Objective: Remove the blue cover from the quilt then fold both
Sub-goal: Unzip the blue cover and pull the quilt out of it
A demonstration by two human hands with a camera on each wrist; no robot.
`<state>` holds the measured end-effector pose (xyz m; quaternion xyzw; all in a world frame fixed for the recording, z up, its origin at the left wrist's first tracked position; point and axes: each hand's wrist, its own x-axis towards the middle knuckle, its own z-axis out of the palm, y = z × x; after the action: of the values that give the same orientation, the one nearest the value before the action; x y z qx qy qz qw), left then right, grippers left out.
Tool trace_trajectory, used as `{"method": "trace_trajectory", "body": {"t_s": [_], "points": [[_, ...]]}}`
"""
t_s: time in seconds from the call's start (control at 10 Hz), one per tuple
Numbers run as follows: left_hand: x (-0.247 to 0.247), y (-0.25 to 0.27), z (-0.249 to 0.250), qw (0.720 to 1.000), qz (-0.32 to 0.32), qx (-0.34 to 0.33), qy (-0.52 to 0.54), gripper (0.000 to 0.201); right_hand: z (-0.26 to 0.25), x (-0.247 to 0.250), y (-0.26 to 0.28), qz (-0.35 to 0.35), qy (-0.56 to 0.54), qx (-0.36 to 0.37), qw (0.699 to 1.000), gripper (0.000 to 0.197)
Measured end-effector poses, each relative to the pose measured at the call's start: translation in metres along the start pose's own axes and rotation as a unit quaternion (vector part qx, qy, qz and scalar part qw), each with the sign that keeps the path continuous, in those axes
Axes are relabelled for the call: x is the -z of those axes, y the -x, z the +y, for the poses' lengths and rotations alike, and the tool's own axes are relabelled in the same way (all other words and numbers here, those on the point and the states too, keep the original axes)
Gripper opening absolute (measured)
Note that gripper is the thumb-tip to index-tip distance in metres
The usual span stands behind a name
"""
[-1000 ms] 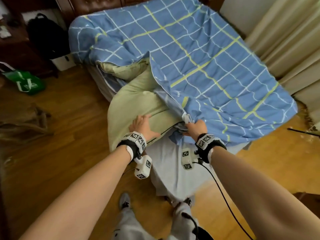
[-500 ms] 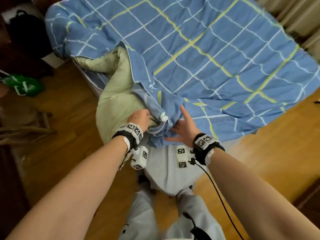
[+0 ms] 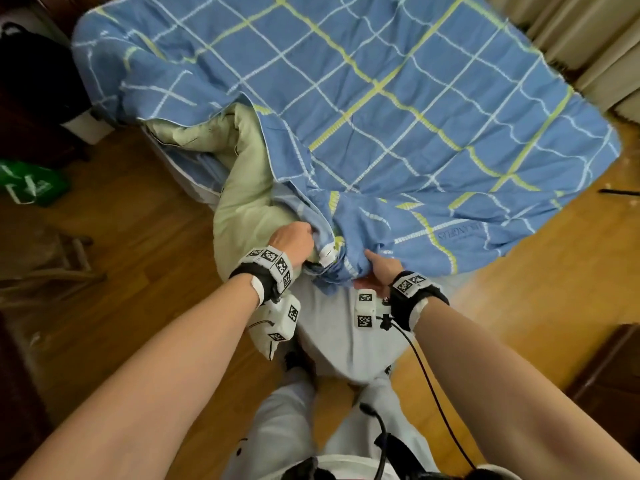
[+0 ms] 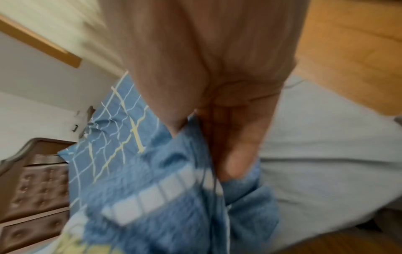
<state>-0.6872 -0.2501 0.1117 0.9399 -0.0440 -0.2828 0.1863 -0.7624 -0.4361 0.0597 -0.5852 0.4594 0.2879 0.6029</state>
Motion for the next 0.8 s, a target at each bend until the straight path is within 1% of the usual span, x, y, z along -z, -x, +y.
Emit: {"method": "trace_trajectory", "body": {"t_s": [0.1,0.2,0.3,0.4,0.5,0.6,0.7,0.8], "points": [[0.005,0.007,-0.007,0.999,-0.004,0.007,-0.042,0.033,-0.018,-0.005,0.008,0.079,-0.028,0.069,0.994,0.035],[0.014,0.012,-0.036,0.996,0.001,0.029,-0.087,0.032,-0.034,0.003,0.023,0.140,-0.024,0.091,0.986,0.043],[0.025,0.026,-0.072,0.984,-0.005,0.103,-0.146,0.033,-0.038,0.036,0.038,0.258,-0.026,0.080,0.962,0.048],[0.026,0.040,-0.095,0.968,-0.003,0.203,-0.147,0.032,-0.034,0.088,0.043,0.368,-0.024,0.108,0.923,0.040],[0.011,0.050,-0.091,0.971,0.015,0.198,-0.131,0.030,-0.035,0.109,0.052,0.439,-0.118,0.103,0.885,0.043],[-0.003,0.057,-0.069,0.977,0.019,0.170,-0.130,0.030,-0.035,0.099,0.047,0.359,-0.115,0.106,0.920,0.056],[-0.017,0.066,-0.045,0.974,0.011,0.178,-0.140,0.028,-0.005,0.092,0.007,0.161,0.059,0.097,0.980,0.046],[-0.031,0.080,-0.038,0.974,-0.003,0.162,-0.158,0.028,0.011,0.069,0.001,0.029,0.047,0.008,0.998,0.053]]}}
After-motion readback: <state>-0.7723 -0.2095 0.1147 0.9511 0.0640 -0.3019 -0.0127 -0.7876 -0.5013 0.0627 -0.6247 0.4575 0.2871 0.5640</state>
